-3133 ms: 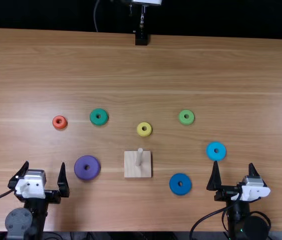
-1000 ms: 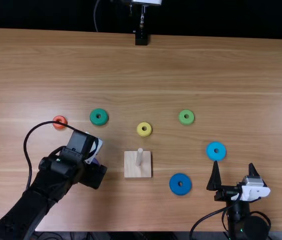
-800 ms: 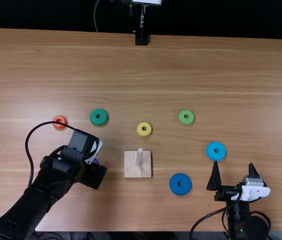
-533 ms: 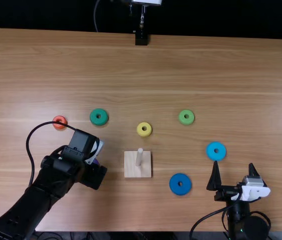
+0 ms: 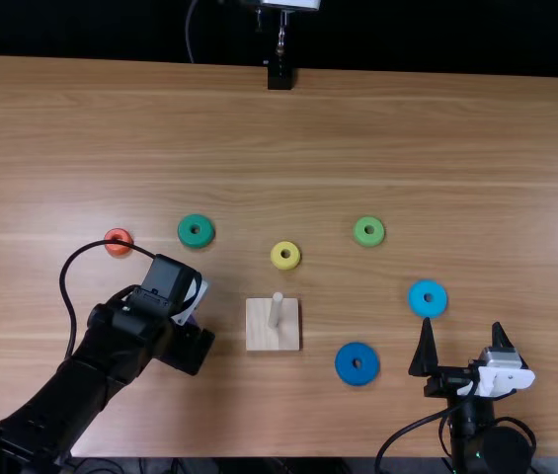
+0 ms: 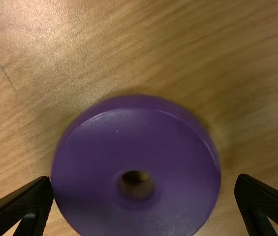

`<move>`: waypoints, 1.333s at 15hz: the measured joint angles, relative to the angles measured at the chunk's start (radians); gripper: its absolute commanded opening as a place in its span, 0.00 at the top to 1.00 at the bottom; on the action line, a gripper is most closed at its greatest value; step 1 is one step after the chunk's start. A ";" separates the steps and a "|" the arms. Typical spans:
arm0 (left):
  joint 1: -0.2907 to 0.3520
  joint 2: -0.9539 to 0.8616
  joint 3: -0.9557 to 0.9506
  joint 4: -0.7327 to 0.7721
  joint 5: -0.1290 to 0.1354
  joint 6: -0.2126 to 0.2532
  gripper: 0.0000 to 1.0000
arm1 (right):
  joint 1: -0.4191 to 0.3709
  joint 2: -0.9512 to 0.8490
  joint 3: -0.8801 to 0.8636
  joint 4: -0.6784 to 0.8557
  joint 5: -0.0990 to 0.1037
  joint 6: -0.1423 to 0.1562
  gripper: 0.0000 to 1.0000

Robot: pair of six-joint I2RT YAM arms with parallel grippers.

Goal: Build the Hanoi tower: stack the rings onto the peg from bottom to top in this color order: purple, dark blue, light blue, dark green, light green, yellow, orange.

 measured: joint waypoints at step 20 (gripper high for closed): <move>-0.006 0.001 0.014 -0.006 0.000 0.000 0.00 | 0.000 0.000 0.000 0.000 -0.001 0.000 0.00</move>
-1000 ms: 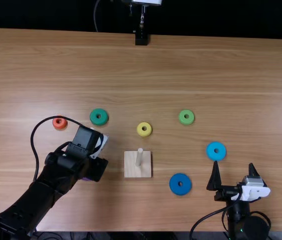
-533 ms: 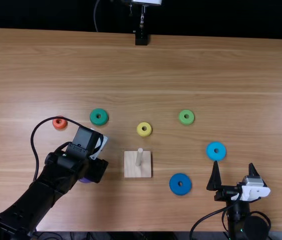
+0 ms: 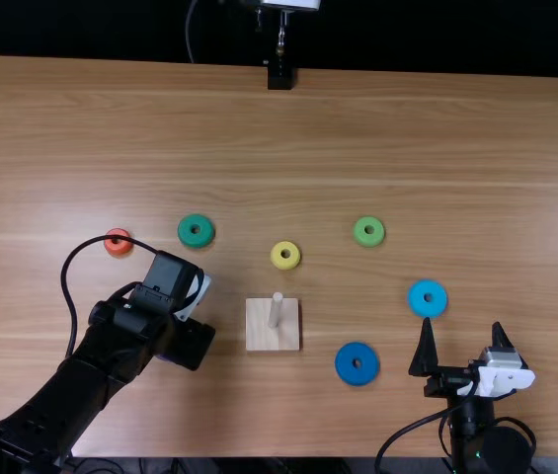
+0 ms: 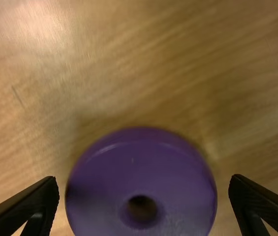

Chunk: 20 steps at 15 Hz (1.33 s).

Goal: Build the Hanoi tower: stack the rings onto the peg from bottom to top in this color order: purple, dark blue, light blue, dark green, light green, yellow, orange.

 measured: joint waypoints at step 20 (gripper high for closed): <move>0.000 0.034 0.000 -0.007 -0.002 0.001 0.83 | 0.000 0.000 0.000 0.000 0.000 0.000 0.00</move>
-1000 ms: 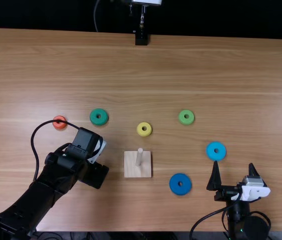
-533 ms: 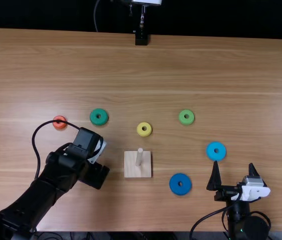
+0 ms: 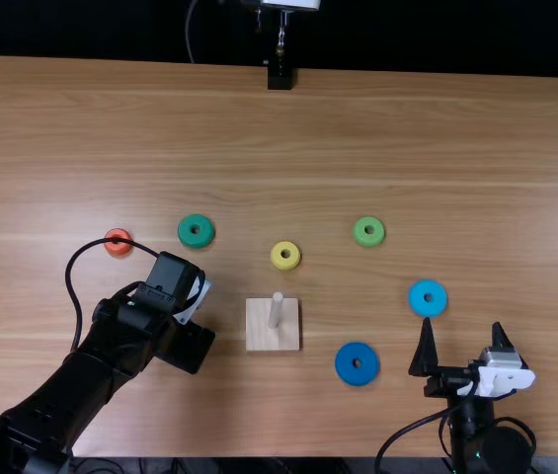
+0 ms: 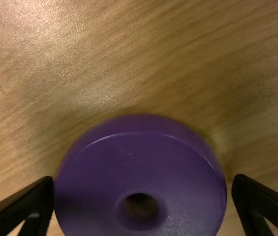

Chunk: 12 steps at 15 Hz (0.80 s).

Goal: Build the Hanoi tower: stack the rings onto the peg from bottom to top in this color order: purple, dark blue, light blue, dark green, light green, yellow, orange.

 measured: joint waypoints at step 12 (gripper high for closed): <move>-0.004 -0.001 0.318 -0.357 -0.003 0.003 1.00 | 0.000 0.000 0.000 0.000 0.000 0.000 0.00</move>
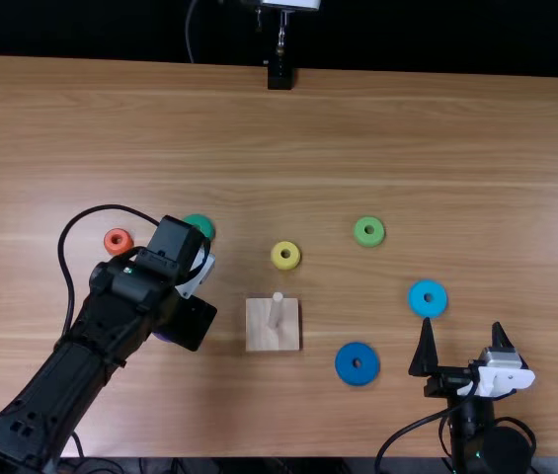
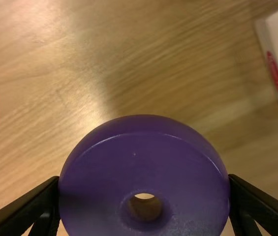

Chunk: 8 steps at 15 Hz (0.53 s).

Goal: Build the Hanoi tower: stack the rings onto the peg from bottom to top in this color order: purple, dark blue, light blue, dark green, light green, yellow, orange.

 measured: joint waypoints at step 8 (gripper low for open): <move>-0.082 0.000 0.331 -0.326 0.007 -0.005 1.00 | 0.000 0.000 0.000 -0.001 0.000 0.000 0.00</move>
